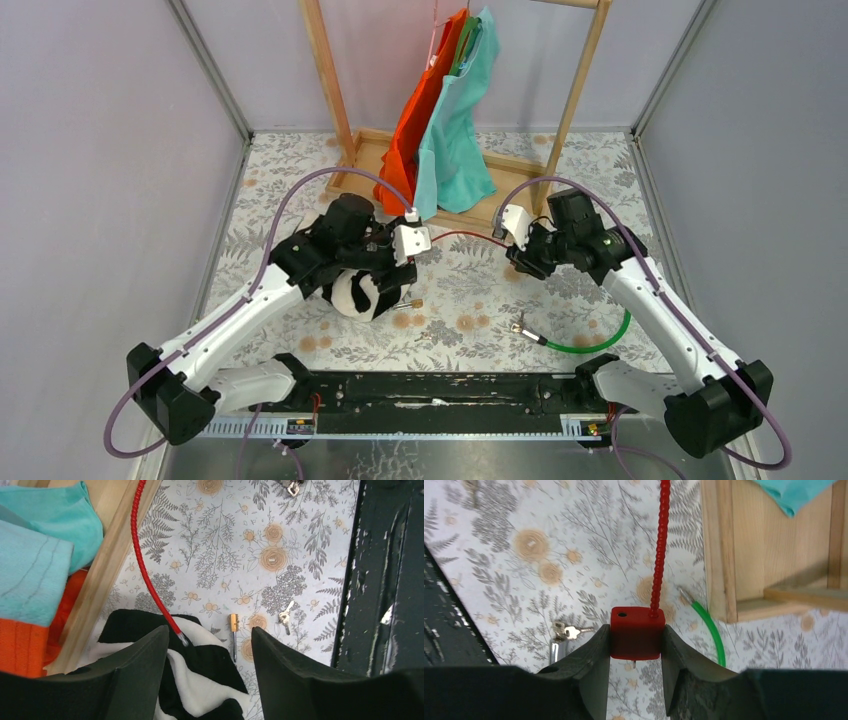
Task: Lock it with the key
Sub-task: Lock the lock.
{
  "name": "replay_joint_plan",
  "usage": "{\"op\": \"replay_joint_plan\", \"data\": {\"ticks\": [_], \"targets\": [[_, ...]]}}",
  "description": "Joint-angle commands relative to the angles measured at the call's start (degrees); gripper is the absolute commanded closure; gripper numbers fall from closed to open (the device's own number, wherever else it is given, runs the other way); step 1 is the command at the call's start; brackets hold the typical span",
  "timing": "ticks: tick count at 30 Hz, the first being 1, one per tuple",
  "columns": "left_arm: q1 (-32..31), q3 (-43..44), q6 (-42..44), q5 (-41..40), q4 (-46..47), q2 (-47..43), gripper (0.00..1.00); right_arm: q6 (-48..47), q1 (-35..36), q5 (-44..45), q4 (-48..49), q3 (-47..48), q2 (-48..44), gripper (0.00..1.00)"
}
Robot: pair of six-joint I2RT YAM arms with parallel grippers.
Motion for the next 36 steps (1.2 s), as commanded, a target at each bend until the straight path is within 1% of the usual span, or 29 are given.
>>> {"op": "replay_joint_plan", "data": {"ticks": [1, 3, 6, 11, 16, 24, 26, 31, 34, 36], "targets": [[0.8, 2.6, -10.8, -3.0, 1.8, 1.1, 0.33, -3.8, 0.0, -11.5, -1.7, 4.0, 0.3, 1.0], [1.4, 3.9, -13.8, -5.2, 0.8, 2.3, 0.35, -3.8, 0.1, -15.0, -0.9, 4.5, 0.8, 1.0], [2.9, 5.1, -16.3, -4.8, -2.3, 4.4, 0.37, -3.7, 0.6, -18.0, 0.0, 5.4, 2.0, 1.0], [6.4, 5.1, -19.7, -2.7, -3.9, 6.5, 0.44, -3.4, 2.6, -18.4, 0.9, 6.2, 3.3, 1.0], [8.3, 5.0, -19.5, 0.6, -6.7, 8.2, 0.47, -2.8, 3.2, -18.1, 2.3, 5.9, 3.5, 1.0], [8.8, 4.6, -18.6, 4.4, -8.3, 9.1, 0.6, -2.4, 3.8, -17.7, 3.1, 4.9, 4.1, 1.0], [8.8, 4.6, -18.7, 4.9, -8.4, 9.4, 0.61, -2.4, 4.0, -17.4, 3.1, 4.7, 4.1, 1.0], [8.7, 5.2, -18.6, 5.3, -8.4, 9.8, 0.54, -2.9, 4.4, -16.6, 2.7, 4.3, 4.3, 1.0], [8.9, 5.3, -18.7, 5.0, -8.4, 9.9, 0.55, -3.0, 4.5, -15.7, 2.5, 4.2, 4.2, 1.0], [9.0, 5.5, -18.8, 5.0, -8.4, 9.8, 0.57, -3.2, 4.7, -15.3, 2.4, 4.0, 4.2, 1.0]]}}
